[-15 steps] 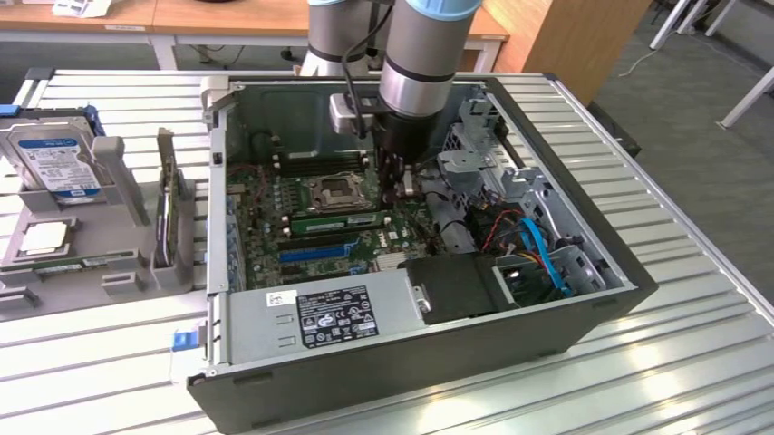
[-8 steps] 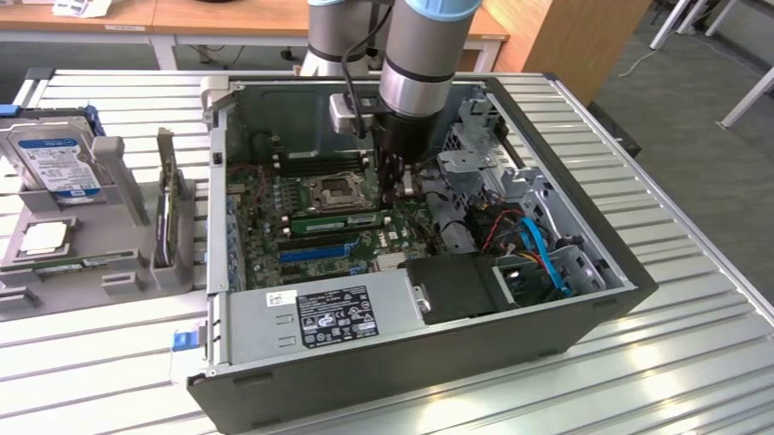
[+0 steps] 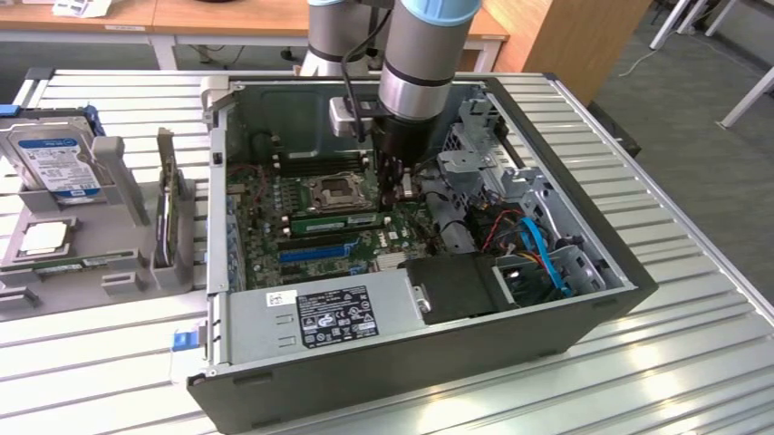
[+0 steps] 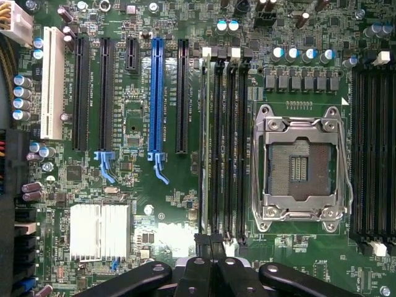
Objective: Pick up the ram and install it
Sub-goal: 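Press down the ram until it locks into place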
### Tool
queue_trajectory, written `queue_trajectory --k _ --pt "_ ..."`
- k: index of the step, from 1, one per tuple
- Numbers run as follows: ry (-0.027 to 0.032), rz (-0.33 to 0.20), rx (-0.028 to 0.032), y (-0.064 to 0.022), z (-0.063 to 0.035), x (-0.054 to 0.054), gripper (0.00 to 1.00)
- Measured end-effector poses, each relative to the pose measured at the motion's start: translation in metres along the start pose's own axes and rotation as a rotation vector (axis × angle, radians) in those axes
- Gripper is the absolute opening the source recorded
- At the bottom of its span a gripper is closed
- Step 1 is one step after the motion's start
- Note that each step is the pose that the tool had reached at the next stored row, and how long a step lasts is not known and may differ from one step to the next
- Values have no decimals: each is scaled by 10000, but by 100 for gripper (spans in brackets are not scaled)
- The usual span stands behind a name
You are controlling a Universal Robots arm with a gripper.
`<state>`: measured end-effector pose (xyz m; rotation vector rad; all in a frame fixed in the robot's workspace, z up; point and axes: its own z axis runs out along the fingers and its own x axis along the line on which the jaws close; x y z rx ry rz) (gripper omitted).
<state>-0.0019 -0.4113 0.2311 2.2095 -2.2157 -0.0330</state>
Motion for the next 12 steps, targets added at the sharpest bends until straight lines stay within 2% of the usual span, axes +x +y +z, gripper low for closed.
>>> queue_trajectory --k 12 --pt "-4 -1 1 -1 14 -13 10"
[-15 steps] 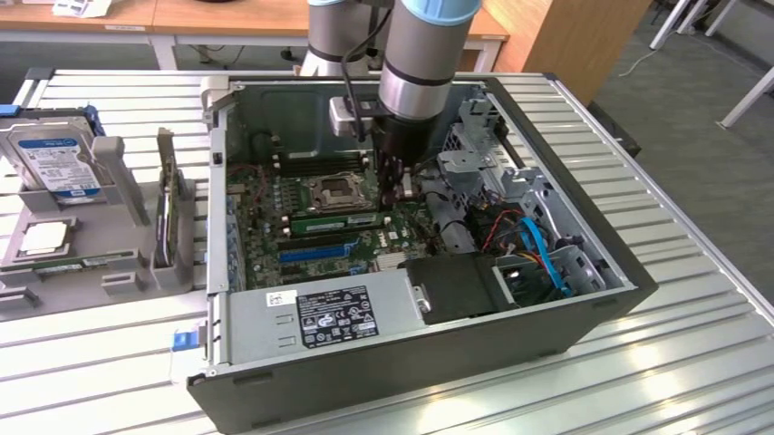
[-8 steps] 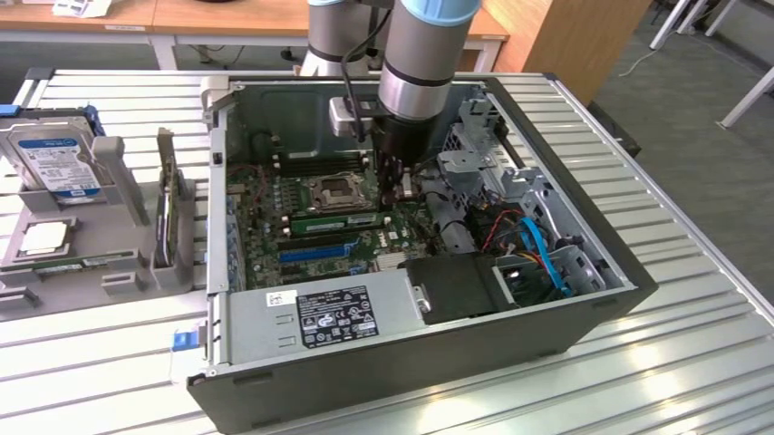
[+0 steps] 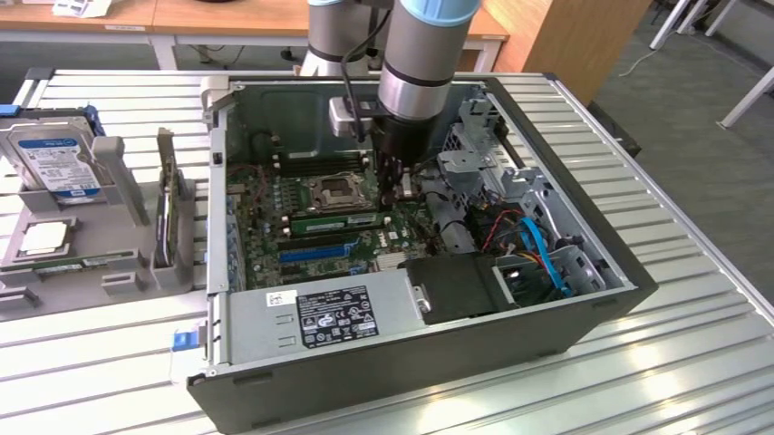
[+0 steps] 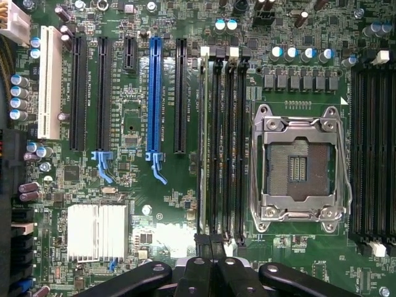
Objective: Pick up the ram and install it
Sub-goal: 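Press down the ram until it locks into place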
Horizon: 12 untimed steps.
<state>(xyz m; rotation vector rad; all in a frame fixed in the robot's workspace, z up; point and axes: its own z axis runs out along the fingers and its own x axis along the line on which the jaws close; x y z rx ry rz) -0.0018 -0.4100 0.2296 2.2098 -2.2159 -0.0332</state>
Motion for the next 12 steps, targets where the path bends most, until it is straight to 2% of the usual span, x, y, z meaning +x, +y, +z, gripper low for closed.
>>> queue_trajectory --k 12 --pt "0 0 1 0 19 0 10"
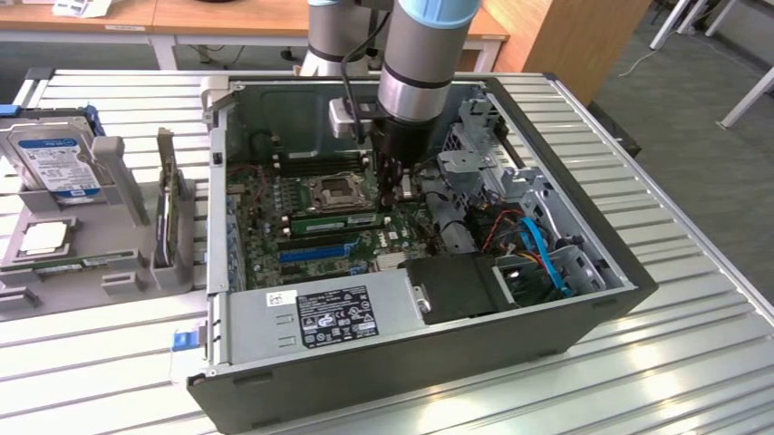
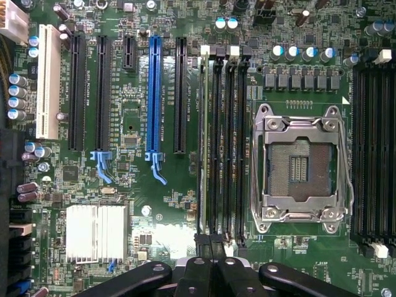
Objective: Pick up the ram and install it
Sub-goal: 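Press down the ram until it locks into place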
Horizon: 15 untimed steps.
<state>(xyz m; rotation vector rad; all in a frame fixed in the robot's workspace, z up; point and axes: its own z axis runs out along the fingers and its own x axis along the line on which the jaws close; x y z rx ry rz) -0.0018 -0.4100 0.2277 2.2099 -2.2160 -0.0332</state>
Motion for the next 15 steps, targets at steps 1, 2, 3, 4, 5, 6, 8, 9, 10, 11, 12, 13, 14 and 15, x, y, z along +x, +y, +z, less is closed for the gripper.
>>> queue_trajectory --k 1,2,3,4,5,6,8,9,10,11,12,13,14,15 --pt "1 -1 0 0 2 0 10" --pt "2 0 0 0 4 0 10" --pt "2 0 0 0 5 0 10" --pt "3 0 -1 0 6 1 10" --pt "3 0 -1 0 6 0 10" --pt "3 0 -1 0 6 0 10" --pt "2 0 -1 0 6 0 10" --pt "2 0 -1 0 7 0 10" --pt "-1 0 1 0 10 0 10" --pt "-1 0 1 0 13 0 10" --pt "2 0 0 0 14 0 10" --pt "4 0 0 0 17 0 10" --pt "2 0 1 0 17 0 10" --pt "2 0 1 0 18 0 10"
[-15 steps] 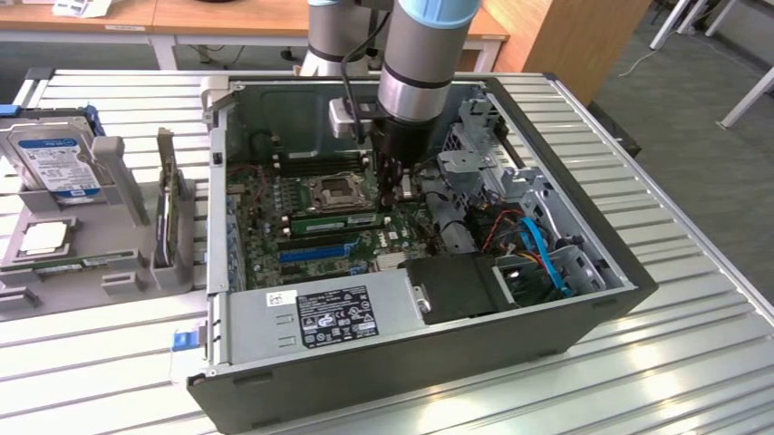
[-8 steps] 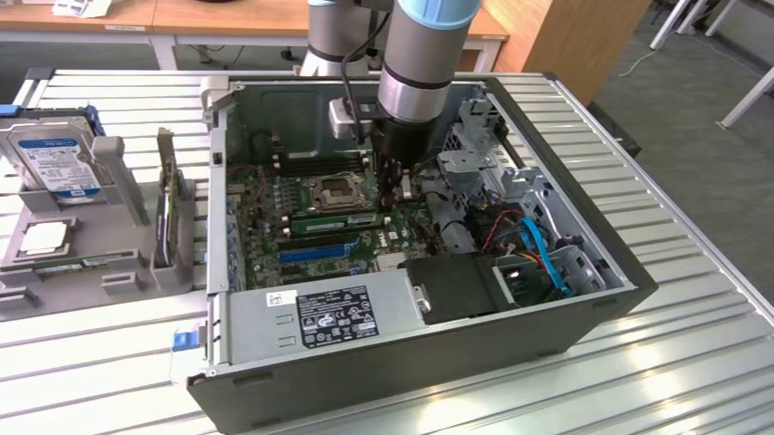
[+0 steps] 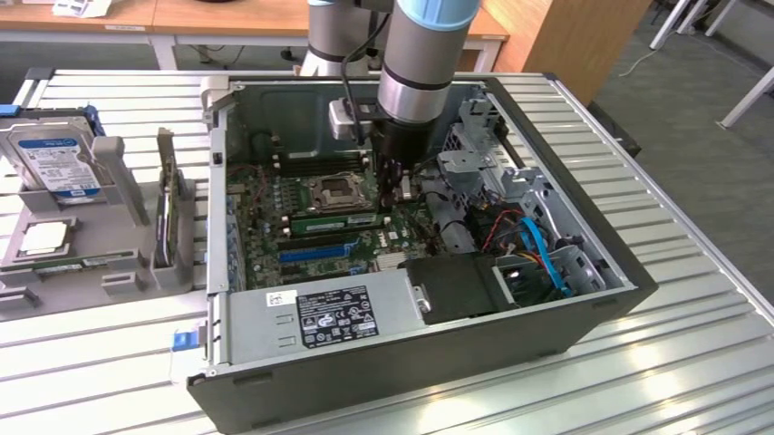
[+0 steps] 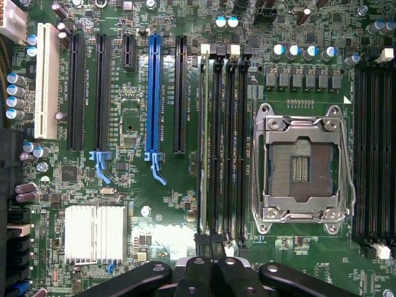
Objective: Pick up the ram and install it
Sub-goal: 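Press down the ram until it locks into place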
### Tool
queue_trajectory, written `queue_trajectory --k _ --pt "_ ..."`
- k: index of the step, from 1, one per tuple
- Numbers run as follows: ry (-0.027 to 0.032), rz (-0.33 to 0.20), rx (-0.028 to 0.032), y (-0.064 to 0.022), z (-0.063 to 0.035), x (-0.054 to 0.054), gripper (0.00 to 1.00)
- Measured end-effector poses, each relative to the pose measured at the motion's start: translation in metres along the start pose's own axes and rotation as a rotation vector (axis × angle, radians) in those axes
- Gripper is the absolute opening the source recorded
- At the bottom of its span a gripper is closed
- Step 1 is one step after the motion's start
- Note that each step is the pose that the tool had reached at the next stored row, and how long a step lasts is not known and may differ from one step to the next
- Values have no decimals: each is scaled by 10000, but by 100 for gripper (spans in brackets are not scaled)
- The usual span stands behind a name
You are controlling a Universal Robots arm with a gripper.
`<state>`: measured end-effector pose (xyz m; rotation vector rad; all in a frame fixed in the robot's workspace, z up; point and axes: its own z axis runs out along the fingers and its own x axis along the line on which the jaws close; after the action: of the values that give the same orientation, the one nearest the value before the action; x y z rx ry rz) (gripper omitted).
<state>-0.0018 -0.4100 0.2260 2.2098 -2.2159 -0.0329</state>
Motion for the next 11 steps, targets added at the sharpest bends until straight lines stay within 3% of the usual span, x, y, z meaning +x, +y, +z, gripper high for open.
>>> queue_trajectory --k 11 --pt "0 0 -1 0 10 0 10"
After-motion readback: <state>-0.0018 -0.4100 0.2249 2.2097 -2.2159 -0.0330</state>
